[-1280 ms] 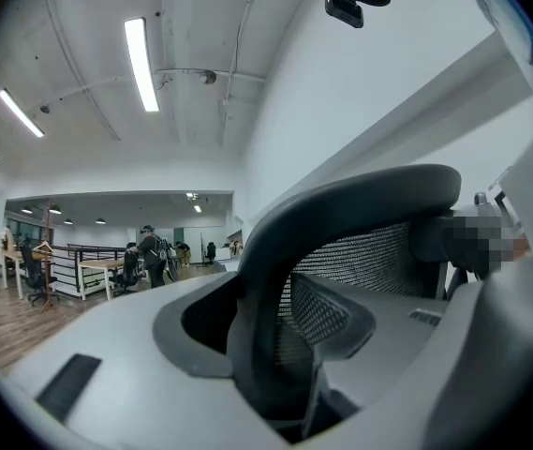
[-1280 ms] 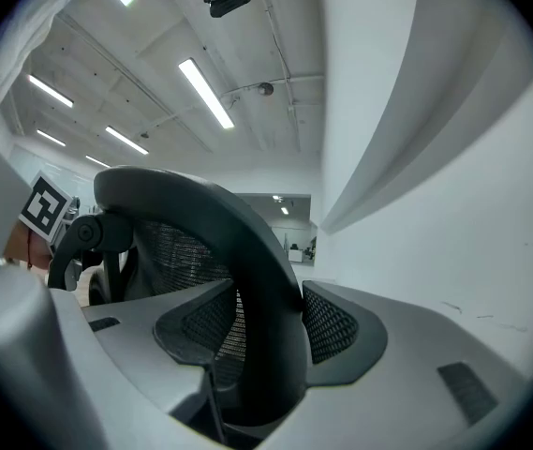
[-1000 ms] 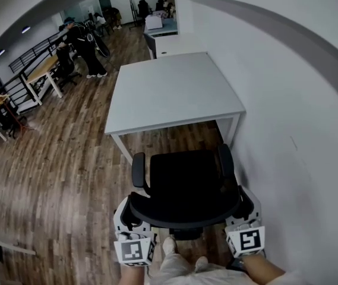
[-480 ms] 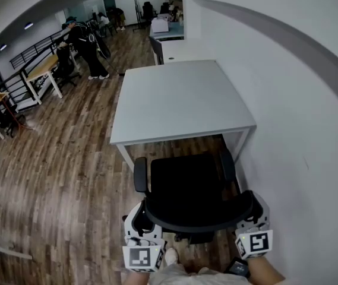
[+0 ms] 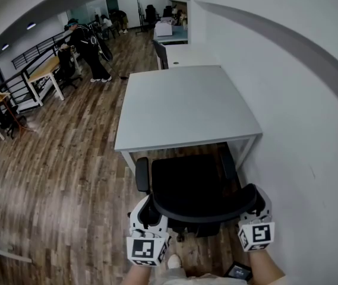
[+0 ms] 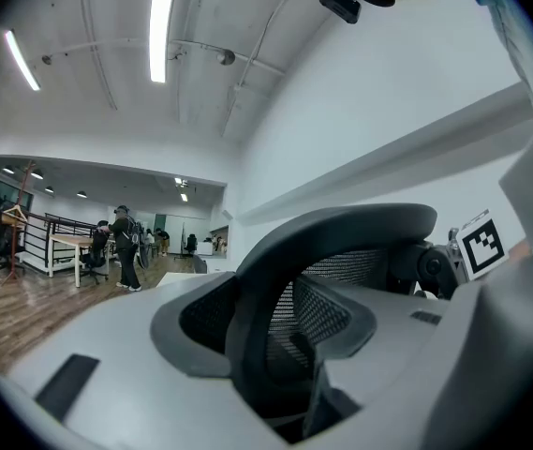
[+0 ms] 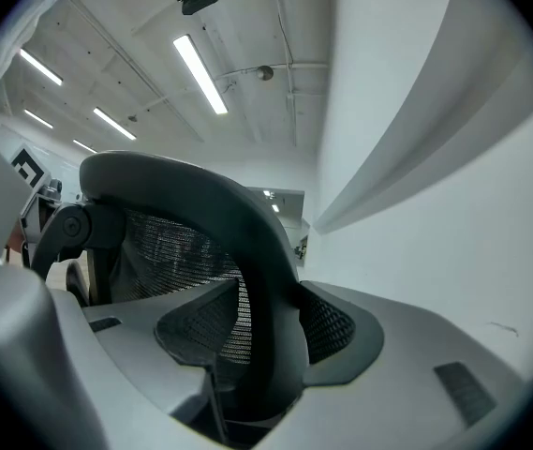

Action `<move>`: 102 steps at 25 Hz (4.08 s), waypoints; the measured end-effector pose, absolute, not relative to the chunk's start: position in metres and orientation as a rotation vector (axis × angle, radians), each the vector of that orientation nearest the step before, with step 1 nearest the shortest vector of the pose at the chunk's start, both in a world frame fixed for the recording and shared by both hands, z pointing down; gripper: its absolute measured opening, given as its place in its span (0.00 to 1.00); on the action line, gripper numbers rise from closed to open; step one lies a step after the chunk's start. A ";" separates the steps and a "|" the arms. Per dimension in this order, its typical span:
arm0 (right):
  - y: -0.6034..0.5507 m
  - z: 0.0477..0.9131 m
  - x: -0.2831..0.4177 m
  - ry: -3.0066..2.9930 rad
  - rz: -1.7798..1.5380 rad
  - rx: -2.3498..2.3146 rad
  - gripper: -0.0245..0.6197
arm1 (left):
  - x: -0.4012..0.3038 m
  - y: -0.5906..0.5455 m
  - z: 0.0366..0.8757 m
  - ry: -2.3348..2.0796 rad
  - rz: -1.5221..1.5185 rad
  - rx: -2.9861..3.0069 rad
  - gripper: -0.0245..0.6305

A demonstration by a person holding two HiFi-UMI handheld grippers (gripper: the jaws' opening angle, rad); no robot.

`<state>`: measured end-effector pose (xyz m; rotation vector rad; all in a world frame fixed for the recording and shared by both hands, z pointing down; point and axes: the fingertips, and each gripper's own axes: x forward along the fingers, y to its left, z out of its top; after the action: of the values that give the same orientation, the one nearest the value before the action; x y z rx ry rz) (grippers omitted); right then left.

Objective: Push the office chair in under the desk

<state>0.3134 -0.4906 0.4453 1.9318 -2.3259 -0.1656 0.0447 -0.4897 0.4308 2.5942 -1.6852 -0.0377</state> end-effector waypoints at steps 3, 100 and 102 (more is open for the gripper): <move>-0.505 0.451 0.312 -2.307 -0.157 1.930 0.36 | 0.042 -0.503 0.432 -1.669 -0.024 2.600 0.32; -0.806 0.433 0.275 -2.506 0.011 1.602 0.39 | 0.008 -0.779 0.435 -1.835 0.123 2.419 0.33; -0.811 0.432 0.275 -2.505 0.015 1.604 0.39 | 0.008 -0.785 0.434 -1.835 0.129 2.415 0.33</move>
<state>0.2753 -0.8112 0.4324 1.6042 -2.5047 0.0146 0.0085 -0.7854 0.4339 2.4152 -1.8350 0.1291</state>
